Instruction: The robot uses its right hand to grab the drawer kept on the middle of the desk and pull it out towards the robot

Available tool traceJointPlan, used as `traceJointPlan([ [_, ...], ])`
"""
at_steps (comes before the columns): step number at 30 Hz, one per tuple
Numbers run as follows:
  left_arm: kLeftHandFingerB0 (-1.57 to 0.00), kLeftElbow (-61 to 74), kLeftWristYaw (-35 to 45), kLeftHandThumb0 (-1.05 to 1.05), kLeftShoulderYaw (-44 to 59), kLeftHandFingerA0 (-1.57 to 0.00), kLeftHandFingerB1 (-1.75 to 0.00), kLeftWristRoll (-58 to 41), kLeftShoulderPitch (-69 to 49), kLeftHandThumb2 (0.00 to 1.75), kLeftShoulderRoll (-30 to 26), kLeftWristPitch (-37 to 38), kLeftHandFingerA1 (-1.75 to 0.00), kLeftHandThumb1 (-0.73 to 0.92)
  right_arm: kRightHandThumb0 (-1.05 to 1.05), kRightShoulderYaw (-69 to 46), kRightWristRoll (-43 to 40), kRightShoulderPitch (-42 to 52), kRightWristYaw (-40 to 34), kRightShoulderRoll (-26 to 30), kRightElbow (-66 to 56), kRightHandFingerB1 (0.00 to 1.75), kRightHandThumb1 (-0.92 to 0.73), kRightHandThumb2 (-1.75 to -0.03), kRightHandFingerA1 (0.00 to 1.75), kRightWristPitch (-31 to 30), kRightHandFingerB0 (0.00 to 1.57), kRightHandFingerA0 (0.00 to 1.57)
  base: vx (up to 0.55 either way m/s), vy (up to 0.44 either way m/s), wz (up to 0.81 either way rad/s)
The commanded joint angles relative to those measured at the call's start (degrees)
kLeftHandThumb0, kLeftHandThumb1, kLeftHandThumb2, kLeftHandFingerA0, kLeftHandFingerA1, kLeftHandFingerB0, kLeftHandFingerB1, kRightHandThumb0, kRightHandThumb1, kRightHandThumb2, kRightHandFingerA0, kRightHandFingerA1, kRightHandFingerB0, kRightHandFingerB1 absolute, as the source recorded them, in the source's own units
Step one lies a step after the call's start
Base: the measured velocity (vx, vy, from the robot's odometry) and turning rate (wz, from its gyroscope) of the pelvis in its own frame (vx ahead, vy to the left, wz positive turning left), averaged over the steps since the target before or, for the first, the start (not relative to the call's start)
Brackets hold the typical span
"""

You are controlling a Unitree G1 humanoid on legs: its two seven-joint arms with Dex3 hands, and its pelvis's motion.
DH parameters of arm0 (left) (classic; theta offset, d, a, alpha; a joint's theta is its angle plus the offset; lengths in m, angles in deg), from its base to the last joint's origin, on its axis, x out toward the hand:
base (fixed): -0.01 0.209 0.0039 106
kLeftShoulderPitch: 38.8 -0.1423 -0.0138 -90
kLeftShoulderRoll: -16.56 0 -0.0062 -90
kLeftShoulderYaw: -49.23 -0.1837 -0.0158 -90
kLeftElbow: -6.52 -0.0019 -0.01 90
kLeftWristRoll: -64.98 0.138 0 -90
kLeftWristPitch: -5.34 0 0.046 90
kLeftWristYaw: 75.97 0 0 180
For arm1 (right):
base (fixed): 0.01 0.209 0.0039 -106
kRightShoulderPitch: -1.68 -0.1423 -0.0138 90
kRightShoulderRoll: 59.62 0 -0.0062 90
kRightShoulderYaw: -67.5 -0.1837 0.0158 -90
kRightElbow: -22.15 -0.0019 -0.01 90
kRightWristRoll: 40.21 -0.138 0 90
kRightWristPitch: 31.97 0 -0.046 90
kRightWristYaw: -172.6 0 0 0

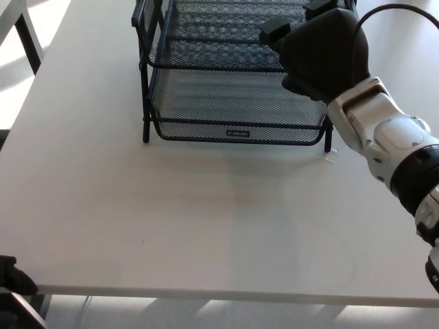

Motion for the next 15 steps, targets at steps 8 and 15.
traceJointPlan([
  [8,-0.81,-1.0,2.0,-0.31,0.1,-0.81,-0.61,0.3,1.0,0.56,-0.8,0.4,-0.87,0.55,-0.45,1.1,2.0,-3.3,-10.9,0.5,2.4,0.81,-0.51,-0.6,1.64,2.1,0.92,0.88,0.0,0.0,0.0],
  [15,-0.8,-1.1,2.4,-0.3,0.2,-0.8,-0.61,0.1,1.0,0.57,-0.8,0.7,-0.88,0.54,-0.46,1.2,2.4,-1.5,-13.7,0.8,1.4,0.71,-0.52,-0.56,1.57,2.1,0.94,0.92,0.0,0.0,0.0],
])
